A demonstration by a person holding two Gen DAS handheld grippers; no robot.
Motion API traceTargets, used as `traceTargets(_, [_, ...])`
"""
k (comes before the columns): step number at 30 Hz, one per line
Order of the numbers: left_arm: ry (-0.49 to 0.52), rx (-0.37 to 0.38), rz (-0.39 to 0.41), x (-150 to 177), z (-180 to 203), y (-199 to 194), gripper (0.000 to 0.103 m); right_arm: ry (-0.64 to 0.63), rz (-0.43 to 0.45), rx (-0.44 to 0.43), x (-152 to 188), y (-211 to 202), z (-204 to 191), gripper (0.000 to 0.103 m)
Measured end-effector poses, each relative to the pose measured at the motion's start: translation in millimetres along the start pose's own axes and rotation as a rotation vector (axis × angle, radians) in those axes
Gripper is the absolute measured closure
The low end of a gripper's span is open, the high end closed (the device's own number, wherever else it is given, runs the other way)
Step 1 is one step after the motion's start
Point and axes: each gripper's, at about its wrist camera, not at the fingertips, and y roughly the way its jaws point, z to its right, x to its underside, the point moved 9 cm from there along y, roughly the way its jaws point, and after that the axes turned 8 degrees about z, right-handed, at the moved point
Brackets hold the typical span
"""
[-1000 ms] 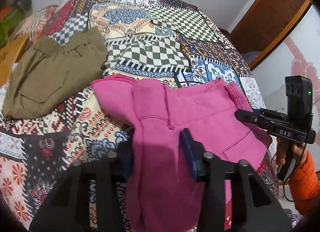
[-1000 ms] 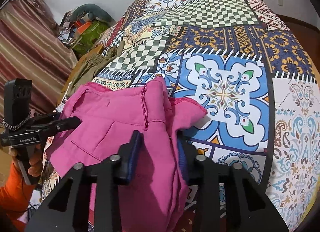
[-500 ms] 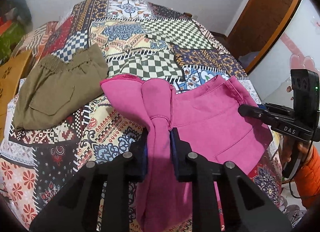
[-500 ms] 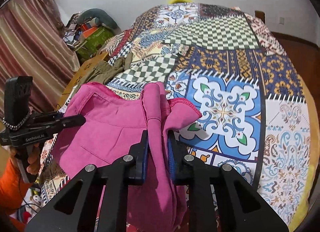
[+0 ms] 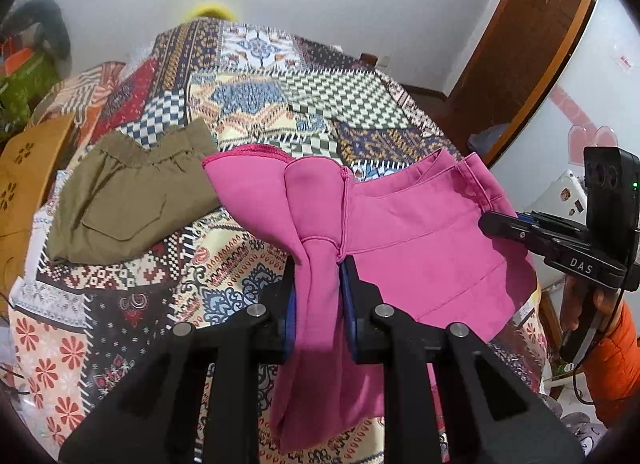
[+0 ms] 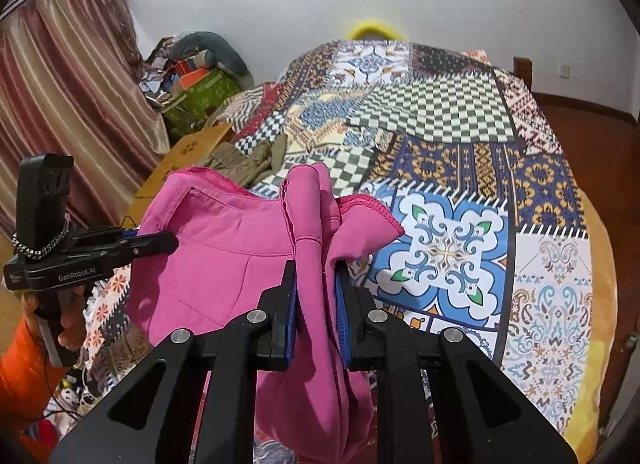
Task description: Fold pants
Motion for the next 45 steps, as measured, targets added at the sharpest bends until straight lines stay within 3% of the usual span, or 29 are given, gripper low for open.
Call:
traceTargets(12, [0.012,-0.027,0.109,-22.7,-12.1,-51.0,0.084,-0.065,0.072,-0.020,-28.7,-12.9,-39.0,0.088])
traceTargets(27, [0.019,-0.113,0.218,-55.1,-69.6,-104.6,0.084,-0.153,0.121,-0.094,-69.5,16.8,-98.6,0.088])
traceTargets(45, [-0.017,-0.176,0.253,-83.2,-155.6,-96.4,0.084,-0.184,0.094,-0.150,-101.3,100.8,-141.4,0.088])
